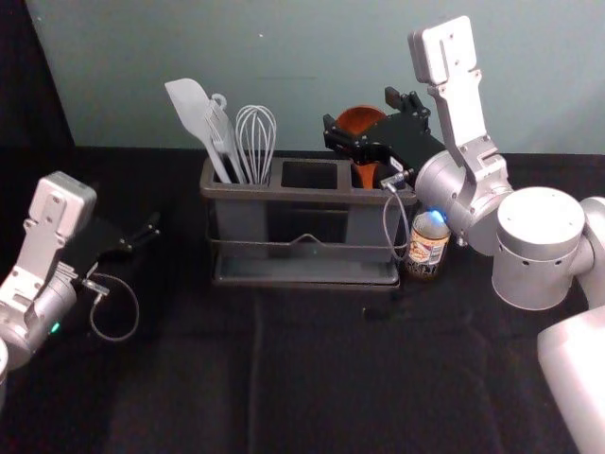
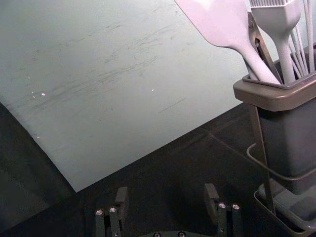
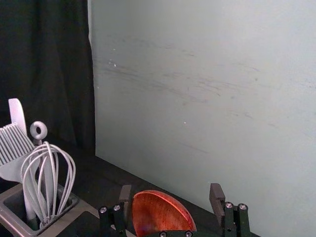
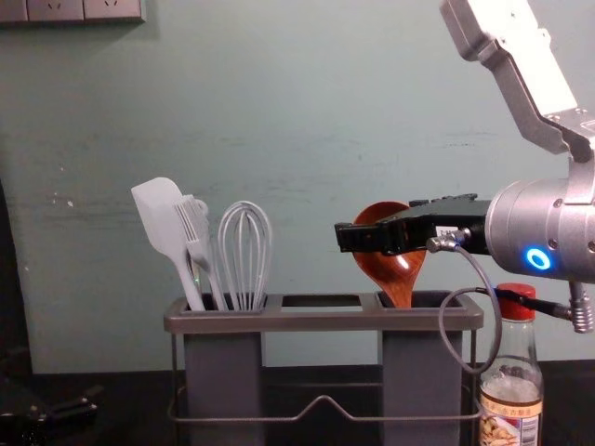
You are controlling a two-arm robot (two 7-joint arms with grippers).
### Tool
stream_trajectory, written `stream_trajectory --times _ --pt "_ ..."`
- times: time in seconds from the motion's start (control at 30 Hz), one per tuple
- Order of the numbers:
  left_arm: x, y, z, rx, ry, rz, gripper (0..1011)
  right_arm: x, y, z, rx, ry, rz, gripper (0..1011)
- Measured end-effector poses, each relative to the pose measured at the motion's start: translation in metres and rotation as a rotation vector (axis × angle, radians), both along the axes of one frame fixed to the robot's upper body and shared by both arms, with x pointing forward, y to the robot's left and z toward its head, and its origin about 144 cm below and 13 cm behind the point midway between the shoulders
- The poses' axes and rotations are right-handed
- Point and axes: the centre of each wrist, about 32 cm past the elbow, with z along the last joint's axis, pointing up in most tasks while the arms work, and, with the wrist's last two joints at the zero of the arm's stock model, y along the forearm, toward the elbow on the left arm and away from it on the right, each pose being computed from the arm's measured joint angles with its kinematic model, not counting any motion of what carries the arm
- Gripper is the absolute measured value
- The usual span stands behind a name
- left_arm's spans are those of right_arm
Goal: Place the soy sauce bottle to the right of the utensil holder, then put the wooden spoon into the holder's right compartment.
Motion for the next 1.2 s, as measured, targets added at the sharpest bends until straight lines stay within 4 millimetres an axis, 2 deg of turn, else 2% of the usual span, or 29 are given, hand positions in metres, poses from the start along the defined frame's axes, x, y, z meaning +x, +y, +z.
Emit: stream_trajectory --times 0.27,0.67,1.2 --pt "0.0 0.0 0.0 0.0 0.0 0.0 1005 -0.001 0.0 0.002 0.0 -0.004 0.001 1003" --pt "0.0 0.0 0.0 0.0 0.0 0.0 1005 -0.018 -0.004 0.022 0.026 -0.045 0.033 1003" --pt "0.0 0.0 0.0 0.0 0.0 0.0 1005 -0.045 -0.025 0.042 0.063 -0.066 0.057 1003"
